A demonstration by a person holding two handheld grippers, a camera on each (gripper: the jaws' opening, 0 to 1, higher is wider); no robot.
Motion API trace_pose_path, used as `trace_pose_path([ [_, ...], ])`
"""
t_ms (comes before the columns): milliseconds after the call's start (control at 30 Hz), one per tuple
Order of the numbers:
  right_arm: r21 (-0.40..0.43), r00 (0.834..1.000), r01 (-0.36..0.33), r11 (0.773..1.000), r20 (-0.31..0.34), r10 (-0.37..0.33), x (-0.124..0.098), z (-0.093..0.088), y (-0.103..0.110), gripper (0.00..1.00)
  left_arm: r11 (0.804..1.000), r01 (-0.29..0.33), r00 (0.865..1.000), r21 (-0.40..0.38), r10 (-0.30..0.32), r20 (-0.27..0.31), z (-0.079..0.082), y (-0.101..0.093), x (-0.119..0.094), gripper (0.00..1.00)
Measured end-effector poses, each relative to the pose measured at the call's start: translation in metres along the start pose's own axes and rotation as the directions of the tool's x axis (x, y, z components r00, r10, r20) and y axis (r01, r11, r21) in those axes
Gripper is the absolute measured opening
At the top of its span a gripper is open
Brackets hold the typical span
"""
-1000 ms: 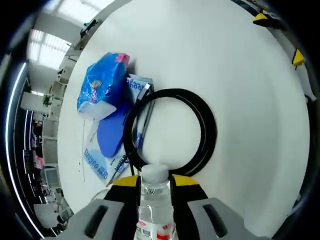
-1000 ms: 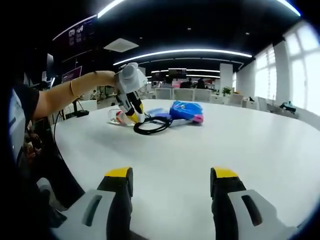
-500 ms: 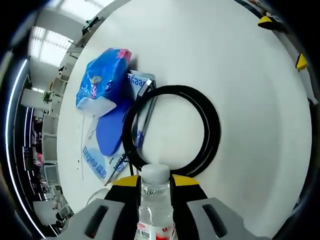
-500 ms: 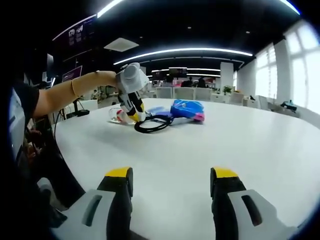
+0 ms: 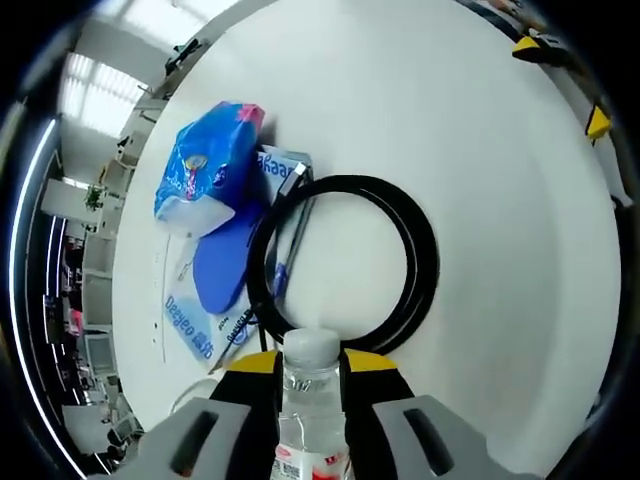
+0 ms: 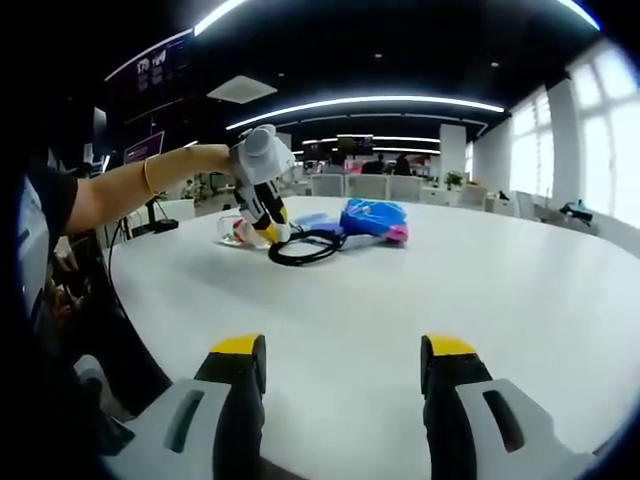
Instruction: Arrange the tabletop items into an orderly group along one side of the table until the central work area is clear of visible clutter.
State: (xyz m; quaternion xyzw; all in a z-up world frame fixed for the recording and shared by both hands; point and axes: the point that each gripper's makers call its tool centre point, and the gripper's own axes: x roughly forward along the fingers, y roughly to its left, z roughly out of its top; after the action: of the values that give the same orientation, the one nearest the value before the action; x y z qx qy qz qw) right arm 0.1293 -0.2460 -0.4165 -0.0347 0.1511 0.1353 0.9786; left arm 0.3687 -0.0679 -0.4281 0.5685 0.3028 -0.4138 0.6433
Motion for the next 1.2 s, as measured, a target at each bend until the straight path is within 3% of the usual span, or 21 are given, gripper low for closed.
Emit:
trace_pose_path([
  [367, -0.011, 1.0, -0.014, 1.0, 0.005, 0.014, 0.003, 0.005, 0.006, 0.6, 1.0, 0.006, 0.998, -0.03, -0.004, 0.064, 0.002, 0.002, -0.02, 0.2],
  [933, -0.032, 1.0, -0.016, 0.999, 0.006, 0.016, 0.001, 0.01, 0.015, 0.6, 0.992, 0.001, 0.982, -0.127, 0.023, 0.188, -0.008, 0.016, -0.059, 0.2],
  [1033, -0.036, 1.0, -0.017, 0.999, 0.005, 0.017, 0.001, 0.011, 0.017, 0.6, 0.986, -0.005, 0.972, -0.167, 0.045, 0.231, -0.009, 0.021, -0.071, 0.18],
  [1067, -0.038, 1.0, -0.016, 0.999, 0.005, 0.016, 0.001, 0.012, 0.017, 0.6, 0.984, -0.008, 0.968, -0.178, 0.052, 0.246, -0.008, 0.023, -0.074, 0.0],
  [1100, -0.039, 1.0, -0.016, 0.999, 0.004, 0.016, 0.001, 0.012, 0.018, 0.6, 0.982, -0.01, 0.964, -0.19, 0.06, 0.26, -0.007, 0.024, -0.077, 0.0],
  [1133, -0.042, 1.0, -0.017, 0.999, 0.005, 0.017, 0.001, 0.013, 0.019, 0.6, 0.975, -0.055, 0.927, -0.213, 0.129, 0.351, 0.002, 0.04, -0.092, 0.0],
  [1167, -0.042, 1.0, -0.017, 0.999, 0.005, 0.017, 0.001, 0.014, 0.02, 0.6, 0.972, -0.046, 0.915, -0.228, 0.133, 0.382, 0.004, 0.042, -0.099, 0.0],
  [1200, -0.046, 0.999, -0.023, 0.999, 0.031, 0.024, 0.003, 0.021, 0.023, 0.61, 0.972, -0.02, 0.915, -0.236, 0.112, 0.387, 0.003, 0.039, -0.096, 0.0],
])
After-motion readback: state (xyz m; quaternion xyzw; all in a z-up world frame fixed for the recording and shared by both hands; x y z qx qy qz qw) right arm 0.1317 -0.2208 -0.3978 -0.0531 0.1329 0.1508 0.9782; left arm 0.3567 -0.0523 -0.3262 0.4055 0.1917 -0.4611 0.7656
